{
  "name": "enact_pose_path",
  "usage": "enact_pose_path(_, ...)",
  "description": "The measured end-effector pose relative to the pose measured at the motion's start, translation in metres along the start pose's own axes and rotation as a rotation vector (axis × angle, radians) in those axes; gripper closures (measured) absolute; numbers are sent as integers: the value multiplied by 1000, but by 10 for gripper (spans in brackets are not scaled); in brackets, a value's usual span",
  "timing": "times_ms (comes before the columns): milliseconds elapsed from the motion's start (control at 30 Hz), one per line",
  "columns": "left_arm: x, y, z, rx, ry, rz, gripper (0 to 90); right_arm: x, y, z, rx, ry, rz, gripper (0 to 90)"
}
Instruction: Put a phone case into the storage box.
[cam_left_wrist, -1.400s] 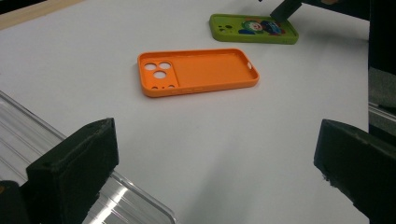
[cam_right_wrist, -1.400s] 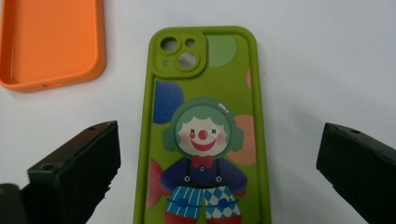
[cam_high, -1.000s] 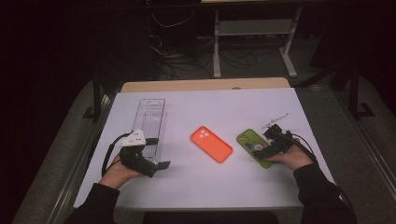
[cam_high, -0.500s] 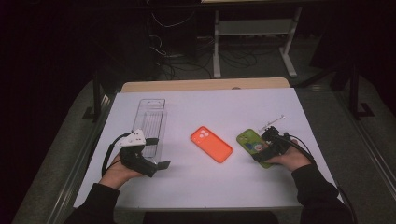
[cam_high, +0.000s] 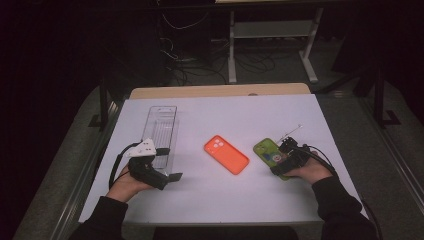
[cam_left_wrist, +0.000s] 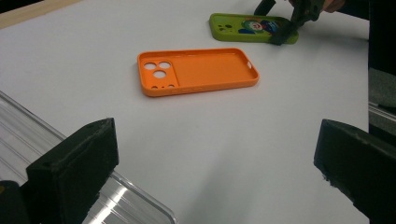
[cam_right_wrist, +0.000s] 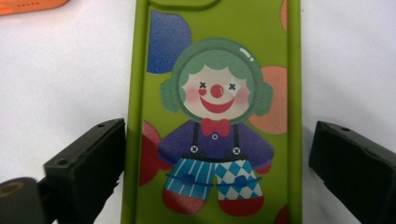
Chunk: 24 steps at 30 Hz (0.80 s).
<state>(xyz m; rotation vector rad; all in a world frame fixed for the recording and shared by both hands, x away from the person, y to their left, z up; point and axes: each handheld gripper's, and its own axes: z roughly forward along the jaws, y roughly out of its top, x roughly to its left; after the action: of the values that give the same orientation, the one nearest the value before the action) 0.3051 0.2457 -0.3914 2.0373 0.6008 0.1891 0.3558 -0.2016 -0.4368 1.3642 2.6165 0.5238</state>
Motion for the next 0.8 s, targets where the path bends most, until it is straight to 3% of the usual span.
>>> enact_pose_path(267, 0, 0, 0, 0, 0, 1, 0, 4, 0, -3, -1, -2, -20, 136)
enact_pose_path(800, -1, 1, 1, 3, 0, 3, 0, 6, 1, -3, 10, -4, 7, 154)
